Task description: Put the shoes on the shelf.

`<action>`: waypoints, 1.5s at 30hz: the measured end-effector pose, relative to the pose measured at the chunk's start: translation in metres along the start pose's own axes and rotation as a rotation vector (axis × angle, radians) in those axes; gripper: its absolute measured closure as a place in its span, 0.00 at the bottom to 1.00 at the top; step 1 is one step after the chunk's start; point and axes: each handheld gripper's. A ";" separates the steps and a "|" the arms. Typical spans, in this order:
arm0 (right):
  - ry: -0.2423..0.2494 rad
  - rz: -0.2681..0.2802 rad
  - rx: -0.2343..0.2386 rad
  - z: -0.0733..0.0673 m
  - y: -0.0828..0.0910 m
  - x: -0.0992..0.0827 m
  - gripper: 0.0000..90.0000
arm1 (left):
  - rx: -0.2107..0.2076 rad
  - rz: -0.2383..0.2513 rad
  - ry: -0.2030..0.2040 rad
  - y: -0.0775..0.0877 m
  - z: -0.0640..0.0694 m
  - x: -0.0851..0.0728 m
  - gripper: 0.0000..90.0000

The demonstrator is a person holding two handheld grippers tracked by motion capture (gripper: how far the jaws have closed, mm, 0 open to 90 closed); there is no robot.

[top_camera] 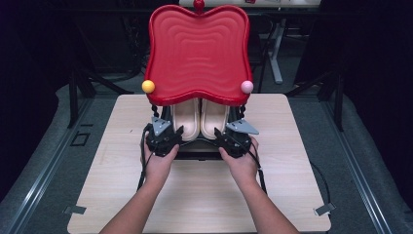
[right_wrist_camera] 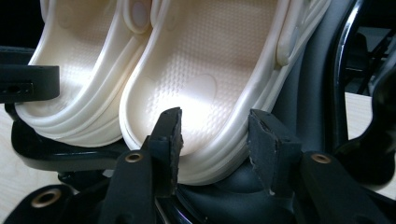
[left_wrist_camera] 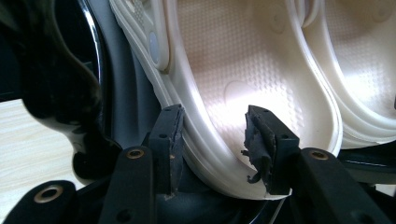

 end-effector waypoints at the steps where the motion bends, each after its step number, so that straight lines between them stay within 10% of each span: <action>1: 0.004 -0.004 0.005 0.000 0.000 0.001 0.61 | -0.002 0.000 -0.001 0.000 0.000 0.000 0.63; 14: 0.030 -0.011 0.024 0.003 0.000 0.002 0.62 | -0.012 -0.005 -0.013 0.002 0.000 0.000 0.60; 17: 0.097 0.009 0.002 0.001 0.001 0.001 0.66 | -0.016 -0.007 -0.013 0.002 0.000 0.000 0.60; 39: 0.060 0.004 -0.002 0.000 0.002 0.003 0.65 | -0.062 -0.011 -0.010 0.010 0.001 -0.001 0.56; 45: 0.117 -0.001 0.000 -0.006 0.012 0.004 0.65 | -0.073 0.004 -0.013 0.019 0.000 -0.001 0.55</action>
Point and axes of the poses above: each handheld gripper's, and its own axes: y roughly backward along the jaws, x roughly out of its top, z roughly to its right, and after that the axes turned 6 degrees about z, right-handed
